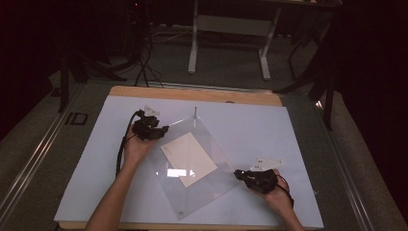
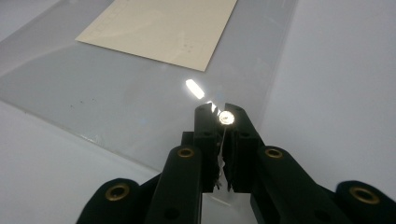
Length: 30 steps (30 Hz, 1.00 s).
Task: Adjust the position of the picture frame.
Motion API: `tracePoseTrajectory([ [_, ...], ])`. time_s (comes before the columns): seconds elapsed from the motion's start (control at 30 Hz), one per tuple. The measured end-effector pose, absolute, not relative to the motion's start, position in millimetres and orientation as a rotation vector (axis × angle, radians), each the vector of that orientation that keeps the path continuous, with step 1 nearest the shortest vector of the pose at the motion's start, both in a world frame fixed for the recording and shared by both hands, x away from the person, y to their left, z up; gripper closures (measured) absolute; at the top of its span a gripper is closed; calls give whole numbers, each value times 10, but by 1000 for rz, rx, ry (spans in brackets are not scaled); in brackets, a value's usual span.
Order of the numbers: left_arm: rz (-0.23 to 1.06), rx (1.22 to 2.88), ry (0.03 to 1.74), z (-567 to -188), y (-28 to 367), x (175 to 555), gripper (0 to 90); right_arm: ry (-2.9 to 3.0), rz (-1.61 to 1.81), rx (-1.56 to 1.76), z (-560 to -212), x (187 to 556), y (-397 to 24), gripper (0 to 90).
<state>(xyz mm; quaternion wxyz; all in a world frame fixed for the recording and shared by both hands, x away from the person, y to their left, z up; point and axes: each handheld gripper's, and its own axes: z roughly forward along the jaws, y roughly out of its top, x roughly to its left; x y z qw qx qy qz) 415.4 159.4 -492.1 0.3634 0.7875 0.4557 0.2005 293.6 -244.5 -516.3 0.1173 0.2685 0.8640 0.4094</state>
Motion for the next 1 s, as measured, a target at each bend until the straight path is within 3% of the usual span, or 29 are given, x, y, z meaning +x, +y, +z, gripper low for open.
tracePoseTrajectory([
  [0.87, 463, 2046, 1059, -4950, 1099, 4665, 498, 2481, 1239, 832, -5194, 2890, -2453, 835],
  [1.0, 450, 2027, 1042, -4986, 1056, 4718, 532, 2472, 1236, 827, -5198, 2881, -2453, 836],
])
